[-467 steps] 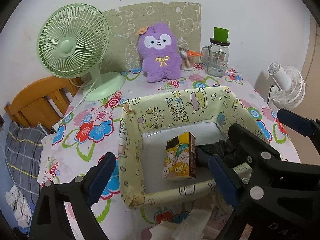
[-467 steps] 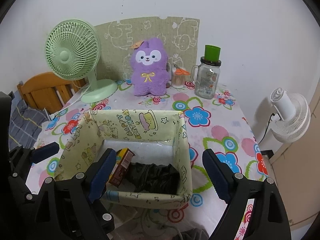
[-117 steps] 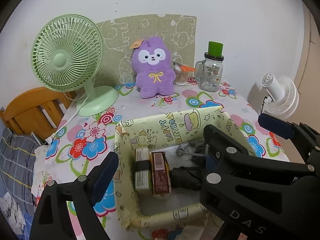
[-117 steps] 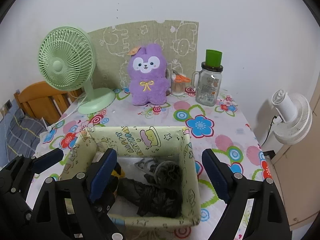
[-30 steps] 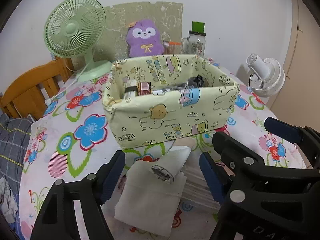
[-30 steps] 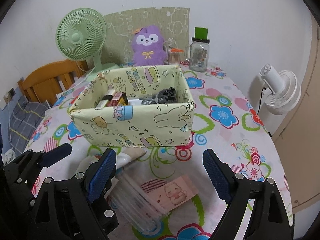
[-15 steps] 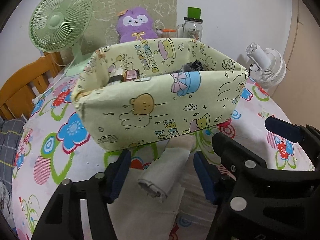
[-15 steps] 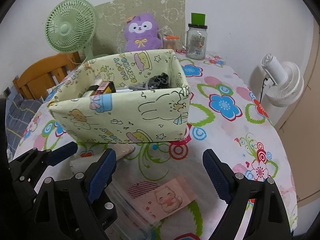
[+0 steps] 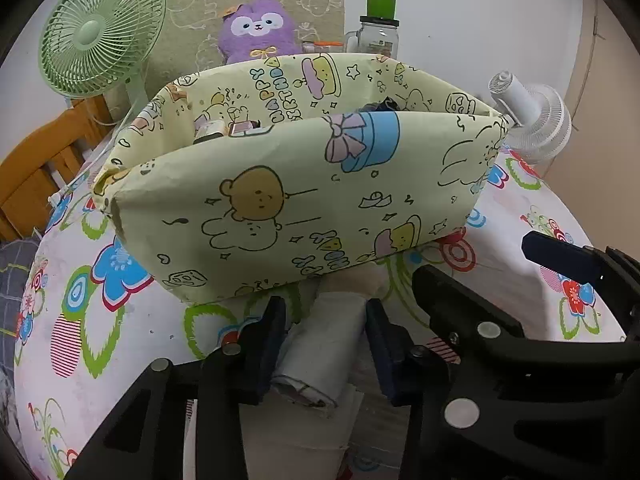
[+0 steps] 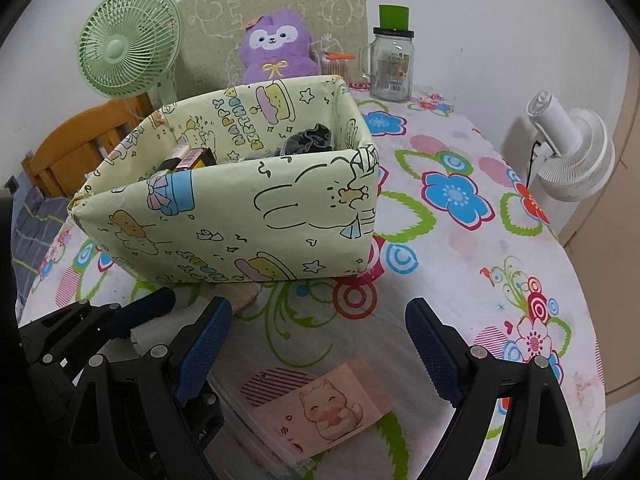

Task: Organize soft objects
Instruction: 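Grasp the white tissue roll with the left gripper while the right gripper grasps the clear straw bag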

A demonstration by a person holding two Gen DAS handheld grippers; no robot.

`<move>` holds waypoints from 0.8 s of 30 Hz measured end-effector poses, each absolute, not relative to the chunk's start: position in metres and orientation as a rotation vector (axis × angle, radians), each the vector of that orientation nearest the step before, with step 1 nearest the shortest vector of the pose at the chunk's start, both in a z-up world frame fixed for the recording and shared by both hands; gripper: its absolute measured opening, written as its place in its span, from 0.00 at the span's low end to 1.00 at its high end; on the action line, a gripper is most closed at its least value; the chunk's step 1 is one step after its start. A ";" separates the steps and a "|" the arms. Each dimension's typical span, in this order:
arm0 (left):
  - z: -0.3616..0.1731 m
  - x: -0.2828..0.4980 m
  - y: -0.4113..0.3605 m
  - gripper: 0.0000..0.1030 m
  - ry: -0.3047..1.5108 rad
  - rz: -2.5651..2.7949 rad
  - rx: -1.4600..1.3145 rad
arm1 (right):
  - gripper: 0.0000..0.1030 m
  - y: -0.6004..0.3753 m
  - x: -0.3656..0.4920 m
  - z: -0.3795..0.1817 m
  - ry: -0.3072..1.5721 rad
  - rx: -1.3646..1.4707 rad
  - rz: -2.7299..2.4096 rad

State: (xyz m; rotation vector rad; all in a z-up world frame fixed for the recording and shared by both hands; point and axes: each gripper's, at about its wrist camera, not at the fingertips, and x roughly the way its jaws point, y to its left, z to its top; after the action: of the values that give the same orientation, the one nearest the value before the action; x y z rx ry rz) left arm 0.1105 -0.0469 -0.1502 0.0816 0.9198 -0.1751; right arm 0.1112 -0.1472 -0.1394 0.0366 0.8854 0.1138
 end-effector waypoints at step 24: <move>-0.123 0.079 -0.049 0.24 0.834 -0.184 0.096 | 0.88 -0.146 0.082 -0.118 0.818 0.046 0.123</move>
State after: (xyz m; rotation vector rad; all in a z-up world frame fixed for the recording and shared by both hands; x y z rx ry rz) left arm 0.0791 -0.0492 -0.1229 0.0957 0.8337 -0.1836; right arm 0.0821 -0.1462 -0.1178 0.0459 0.8182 0.1226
